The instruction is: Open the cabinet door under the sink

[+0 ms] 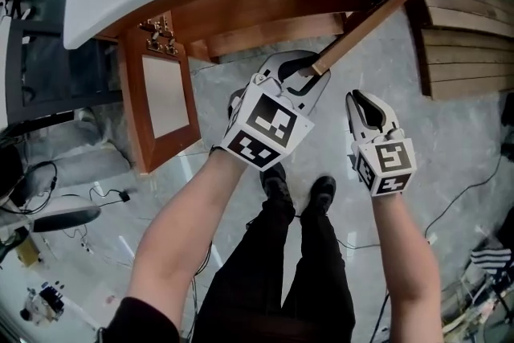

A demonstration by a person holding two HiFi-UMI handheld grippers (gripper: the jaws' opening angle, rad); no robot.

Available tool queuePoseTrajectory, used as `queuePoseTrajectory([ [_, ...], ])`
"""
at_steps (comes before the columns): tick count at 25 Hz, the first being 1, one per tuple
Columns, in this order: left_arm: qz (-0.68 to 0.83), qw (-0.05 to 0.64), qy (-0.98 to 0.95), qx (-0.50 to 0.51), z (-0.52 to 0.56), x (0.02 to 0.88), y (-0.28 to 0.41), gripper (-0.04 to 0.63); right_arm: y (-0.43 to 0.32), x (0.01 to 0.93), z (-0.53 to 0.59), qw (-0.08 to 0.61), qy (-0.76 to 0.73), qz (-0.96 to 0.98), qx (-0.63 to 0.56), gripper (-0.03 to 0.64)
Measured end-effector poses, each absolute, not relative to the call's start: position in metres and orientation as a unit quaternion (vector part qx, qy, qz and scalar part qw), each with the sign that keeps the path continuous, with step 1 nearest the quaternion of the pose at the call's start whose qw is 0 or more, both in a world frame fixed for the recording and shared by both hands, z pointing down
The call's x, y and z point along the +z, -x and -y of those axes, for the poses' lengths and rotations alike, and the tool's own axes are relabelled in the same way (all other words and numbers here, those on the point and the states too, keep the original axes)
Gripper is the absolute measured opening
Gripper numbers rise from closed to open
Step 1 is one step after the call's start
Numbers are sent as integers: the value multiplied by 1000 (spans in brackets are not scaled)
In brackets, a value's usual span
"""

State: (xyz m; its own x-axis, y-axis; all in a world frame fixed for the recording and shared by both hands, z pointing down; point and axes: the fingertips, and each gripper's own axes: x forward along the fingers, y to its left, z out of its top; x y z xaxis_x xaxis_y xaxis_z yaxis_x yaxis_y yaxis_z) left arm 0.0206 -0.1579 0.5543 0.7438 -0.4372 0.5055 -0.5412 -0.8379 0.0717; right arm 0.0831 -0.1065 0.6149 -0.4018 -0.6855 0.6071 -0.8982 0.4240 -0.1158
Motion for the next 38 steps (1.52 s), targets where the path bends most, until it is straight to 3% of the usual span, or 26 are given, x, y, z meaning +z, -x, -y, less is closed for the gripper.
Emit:
queuePoseTrajectory([
  [38, 260, 167, -923, 227, 67, 553, -157, 173, -202, 641, -45, 280, -452, 794, 294, 38],
])
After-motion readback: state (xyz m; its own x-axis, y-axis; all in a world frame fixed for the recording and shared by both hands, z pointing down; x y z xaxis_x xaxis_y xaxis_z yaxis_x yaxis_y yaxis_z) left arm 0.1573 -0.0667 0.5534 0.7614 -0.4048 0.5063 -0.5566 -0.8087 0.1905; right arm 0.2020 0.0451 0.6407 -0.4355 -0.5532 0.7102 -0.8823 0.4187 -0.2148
